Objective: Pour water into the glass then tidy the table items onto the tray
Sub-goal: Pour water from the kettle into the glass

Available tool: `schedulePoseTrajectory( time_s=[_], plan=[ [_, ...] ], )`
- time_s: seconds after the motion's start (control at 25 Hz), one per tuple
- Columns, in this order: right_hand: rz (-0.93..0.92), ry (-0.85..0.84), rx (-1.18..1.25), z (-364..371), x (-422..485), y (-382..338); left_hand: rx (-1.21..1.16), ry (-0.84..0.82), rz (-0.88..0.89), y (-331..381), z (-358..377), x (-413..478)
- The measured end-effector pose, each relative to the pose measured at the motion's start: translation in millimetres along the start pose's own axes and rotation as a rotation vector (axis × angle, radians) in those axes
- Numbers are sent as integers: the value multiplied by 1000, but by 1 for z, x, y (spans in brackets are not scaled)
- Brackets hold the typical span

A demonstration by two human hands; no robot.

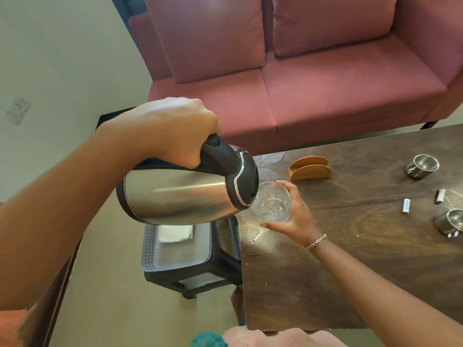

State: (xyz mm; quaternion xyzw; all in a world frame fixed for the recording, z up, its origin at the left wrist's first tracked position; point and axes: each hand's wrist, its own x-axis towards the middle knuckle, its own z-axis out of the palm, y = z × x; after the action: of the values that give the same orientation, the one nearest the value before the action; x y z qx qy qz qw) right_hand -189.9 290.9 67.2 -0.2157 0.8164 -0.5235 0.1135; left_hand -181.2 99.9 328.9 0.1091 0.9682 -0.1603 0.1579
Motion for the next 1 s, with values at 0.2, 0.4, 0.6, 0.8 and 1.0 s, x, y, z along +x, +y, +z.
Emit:
schedulePoseTrajectory(
  time_s=[0.2,0.4,0.6,0.8,1.0],
  plan=[
    [-12,0,25,0,0,-1,16,-11,0,1,0,-1],
    [-19,8,40,2,-2,-2,2,-19,-7,3,-3,-4],
    [-29,7,45,3,-3,-2,12,-38,-14,4,-4,-6],
    [-26,11,42,4,-5,-1,10,-37,-23,3,-3,-7],
    [-28,18,28,5,-6,0,7,-56,-37,1,-2,-8]
  ],
)
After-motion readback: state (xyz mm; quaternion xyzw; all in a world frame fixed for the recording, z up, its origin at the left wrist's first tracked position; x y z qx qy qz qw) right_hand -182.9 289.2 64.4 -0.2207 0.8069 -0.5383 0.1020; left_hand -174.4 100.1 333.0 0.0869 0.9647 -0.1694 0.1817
